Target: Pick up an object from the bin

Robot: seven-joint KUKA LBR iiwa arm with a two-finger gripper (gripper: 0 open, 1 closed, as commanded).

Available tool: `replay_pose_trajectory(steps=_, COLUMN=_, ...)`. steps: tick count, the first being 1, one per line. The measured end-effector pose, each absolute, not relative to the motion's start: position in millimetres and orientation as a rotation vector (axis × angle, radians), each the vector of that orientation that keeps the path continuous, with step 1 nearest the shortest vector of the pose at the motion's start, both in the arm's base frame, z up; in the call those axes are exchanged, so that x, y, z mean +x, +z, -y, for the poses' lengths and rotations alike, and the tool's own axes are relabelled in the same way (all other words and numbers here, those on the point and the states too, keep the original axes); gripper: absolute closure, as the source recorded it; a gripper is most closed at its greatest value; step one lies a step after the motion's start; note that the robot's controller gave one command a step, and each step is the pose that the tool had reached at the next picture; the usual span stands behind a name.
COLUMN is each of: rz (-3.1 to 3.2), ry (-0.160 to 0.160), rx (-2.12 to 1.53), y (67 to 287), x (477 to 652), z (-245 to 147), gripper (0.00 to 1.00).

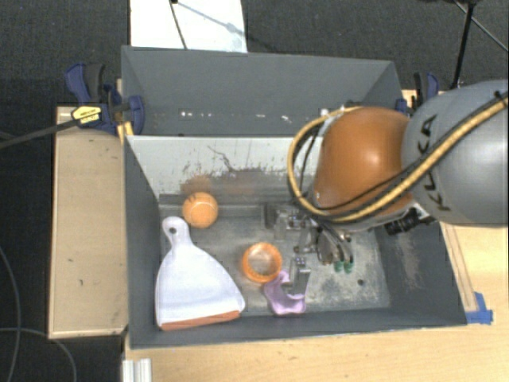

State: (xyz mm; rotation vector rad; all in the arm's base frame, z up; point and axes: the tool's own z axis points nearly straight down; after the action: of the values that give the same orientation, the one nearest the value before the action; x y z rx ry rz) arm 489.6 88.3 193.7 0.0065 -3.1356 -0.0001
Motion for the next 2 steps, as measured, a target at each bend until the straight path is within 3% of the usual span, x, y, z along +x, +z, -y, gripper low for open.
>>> replay_pose_trajectory(steps=1, rz=3.144, ry=-0.002, rx=0.002, y=198, x=491.3, z=-88, gripper=0.00)
replay_pose_trajectory(steps=2, rz=3.151, ry=-0.004, rx=-0.001, y=148, x=496.4, z=-86, gripper=0.00)
